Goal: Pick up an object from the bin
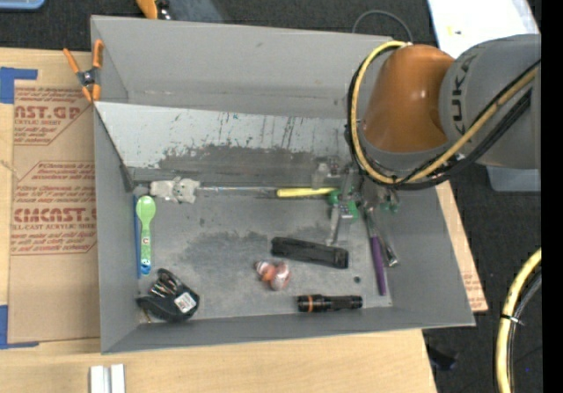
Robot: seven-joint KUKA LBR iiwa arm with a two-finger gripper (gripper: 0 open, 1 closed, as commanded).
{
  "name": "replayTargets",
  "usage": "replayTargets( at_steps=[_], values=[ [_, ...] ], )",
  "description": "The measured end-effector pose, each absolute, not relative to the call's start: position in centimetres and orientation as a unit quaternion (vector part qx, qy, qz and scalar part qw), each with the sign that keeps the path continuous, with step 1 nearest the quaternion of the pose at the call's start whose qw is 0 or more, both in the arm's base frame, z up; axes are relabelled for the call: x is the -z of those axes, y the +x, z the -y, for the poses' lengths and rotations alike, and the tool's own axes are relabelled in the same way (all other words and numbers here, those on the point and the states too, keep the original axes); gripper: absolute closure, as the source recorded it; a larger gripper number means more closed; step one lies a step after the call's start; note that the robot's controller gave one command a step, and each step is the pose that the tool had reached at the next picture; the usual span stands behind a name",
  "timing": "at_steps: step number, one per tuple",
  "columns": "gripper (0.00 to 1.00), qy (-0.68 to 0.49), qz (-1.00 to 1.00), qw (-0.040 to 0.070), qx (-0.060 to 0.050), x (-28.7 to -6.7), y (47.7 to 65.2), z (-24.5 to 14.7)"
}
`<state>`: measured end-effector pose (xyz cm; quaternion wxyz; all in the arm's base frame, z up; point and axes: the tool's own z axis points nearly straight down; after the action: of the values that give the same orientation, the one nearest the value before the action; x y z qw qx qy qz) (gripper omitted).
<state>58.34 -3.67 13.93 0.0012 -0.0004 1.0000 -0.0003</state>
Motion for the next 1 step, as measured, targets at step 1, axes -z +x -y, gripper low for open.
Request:
replayTargets(
  at_steps=[1],
  values=[
    [0.0,-0.007,-1.0,-0.005,0.0,-6.53,54.34,4.47]
  ],
)
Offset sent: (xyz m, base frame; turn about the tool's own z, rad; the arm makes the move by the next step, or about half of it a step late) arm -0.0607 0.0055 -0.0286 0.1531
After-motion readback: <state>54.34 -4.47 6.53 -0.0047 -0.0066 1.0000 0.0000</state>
